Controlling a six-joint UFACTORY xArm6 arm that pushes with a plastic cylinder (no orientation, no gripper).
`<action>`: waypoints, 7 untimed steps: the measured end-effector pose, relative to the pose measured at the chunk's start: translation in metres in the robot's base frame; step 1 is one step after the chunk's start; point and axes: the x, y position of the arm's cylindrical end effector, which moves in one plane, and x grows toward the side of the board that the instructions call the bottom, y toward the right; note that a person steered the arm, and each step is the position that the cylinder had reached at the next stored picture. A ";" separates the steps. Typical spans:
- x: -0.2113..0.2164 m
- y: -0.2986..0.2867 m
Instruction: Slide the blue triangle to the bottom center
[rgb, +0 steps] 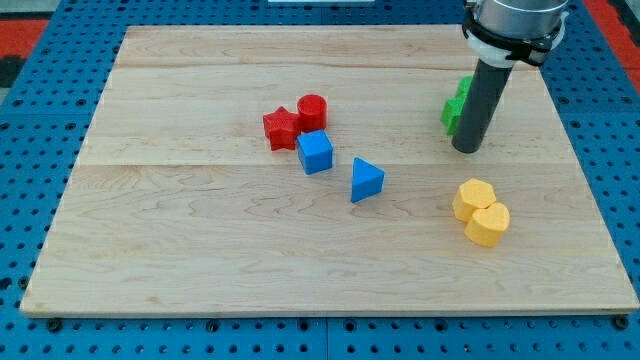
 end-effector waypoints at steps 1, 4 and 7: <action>0.000 -0.006; 0.000 -0.069; -0.017 -0.103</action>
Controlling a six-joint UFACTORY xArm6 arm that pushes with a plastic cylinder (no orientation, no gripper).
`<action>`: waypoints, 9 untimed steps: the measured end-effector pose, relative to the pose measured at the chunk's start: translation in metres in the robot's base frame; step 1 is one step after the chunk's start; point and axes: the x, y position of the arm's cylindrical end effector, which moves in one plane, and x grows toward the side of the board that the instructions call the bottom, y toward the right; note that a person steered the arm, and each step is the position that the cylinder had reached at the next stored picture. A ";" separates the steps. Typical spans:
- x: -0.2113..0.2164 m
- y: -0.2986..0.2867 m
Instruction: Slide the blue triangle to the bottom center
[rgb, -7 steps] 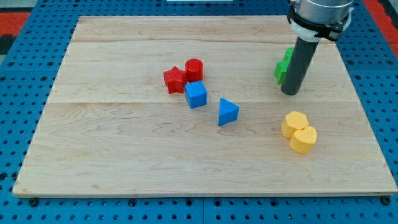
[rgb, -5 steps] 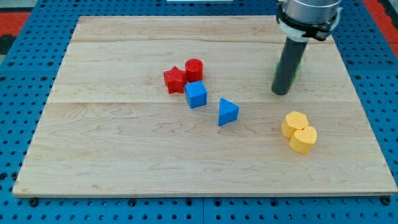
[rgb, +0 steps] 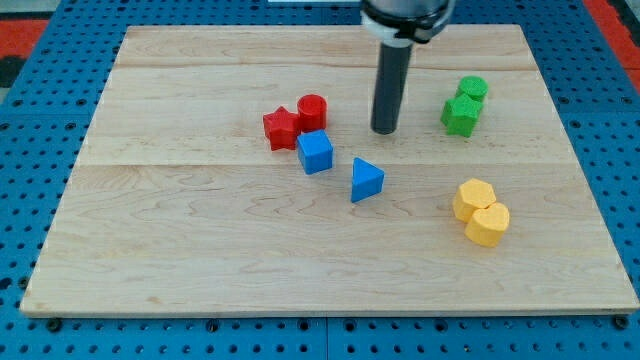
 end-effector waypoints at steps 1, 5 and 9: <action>0.049 -0.024; 0.074 0.006; 0.093 -0.023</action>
